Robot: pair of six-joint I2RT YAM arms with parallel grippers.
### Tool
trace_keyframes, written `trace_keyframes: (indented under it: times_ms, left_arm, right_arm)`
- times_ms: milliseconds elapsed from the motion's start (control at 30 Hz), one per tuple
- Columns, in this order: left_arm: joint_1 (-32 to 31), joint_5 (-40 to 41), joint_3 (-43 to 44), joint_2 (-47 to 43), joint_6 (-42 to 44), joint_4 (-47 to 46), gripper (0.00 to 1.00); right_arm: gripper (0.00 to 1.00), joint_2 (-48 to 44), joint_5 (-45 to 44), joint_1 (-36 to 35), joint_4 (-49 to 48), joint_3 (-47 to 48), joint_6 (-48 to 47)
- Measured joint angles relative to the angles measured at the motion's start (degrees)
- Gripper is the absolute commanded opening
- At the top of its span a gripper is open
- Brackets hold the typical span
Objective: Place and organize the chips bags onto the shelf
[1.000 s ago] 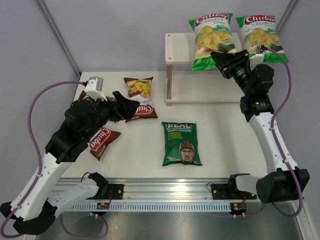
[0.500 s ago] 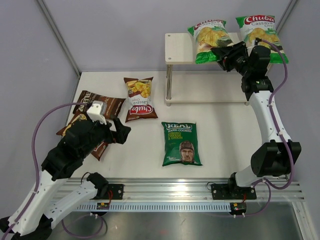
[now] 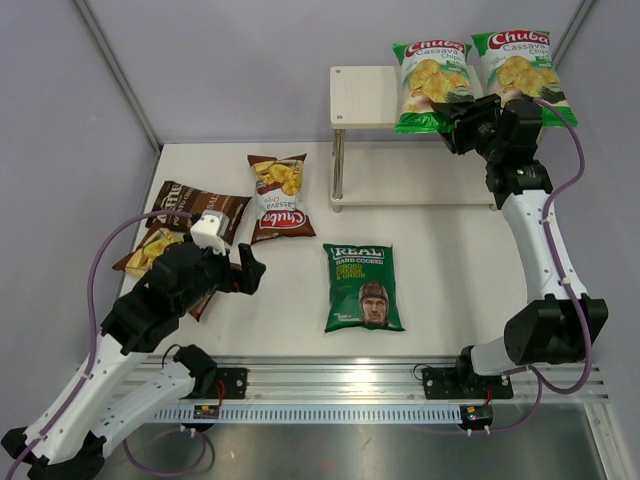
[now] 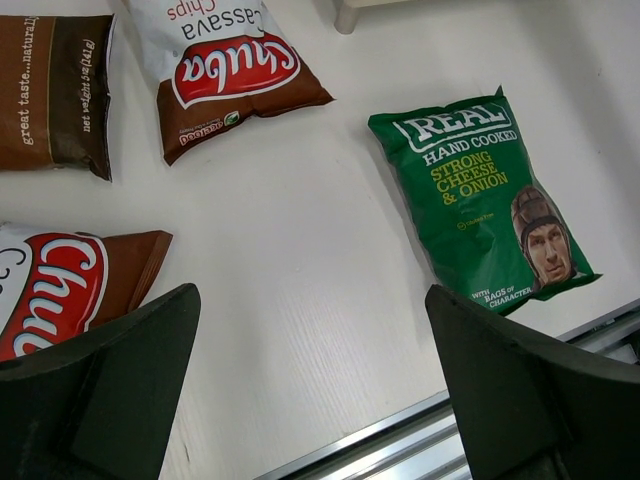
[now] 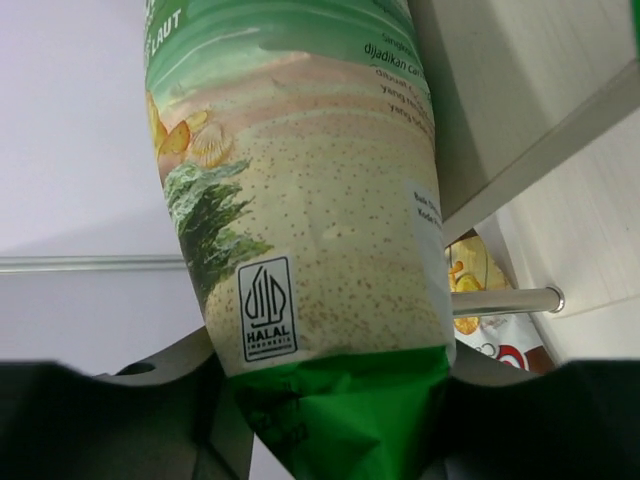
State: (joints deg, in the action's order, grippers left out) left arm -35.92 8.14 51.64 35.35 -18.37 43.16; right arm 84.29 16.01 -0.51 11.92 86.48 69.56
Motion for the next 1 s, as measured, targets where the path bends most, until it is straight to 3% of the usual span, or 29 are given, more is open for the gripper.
trace_keyframes:
  times_ms: [100,233,500,633,1000]
  left_arm:
    - [0.07,0.00,-0.61,-0.26,0.00,-0.09,0.99]
    - [0.09,0.00,-0.79,-0.42,0.04,-0.13,0.99]
    - [0.15,0.00,-1.53,-0.44,0.59,-0.35,0.99]
    - [0.15,-0.02,-1.55,-0.63,0.66,-0.42,0.99]
    - [0.17,-0.13,-1.60,-0.90,0.94,-0.42,0.99]
  right_arm:
    - [0.45,-2.80,-2.16,0.00,0.02,-1.57,1.77]
    - [0.46,-4.42,-3.48,0.00,0.17,-1.75,2.58]
    - [0.46,0.59,-2.78,1.97,1.97,3.08,2.03]
    - [0.49,2.58,-1.29,3.72,3.10,5.64,1.62]
    - [0.72,3.41,0.15,5.18,6.73,6.73,0.72]
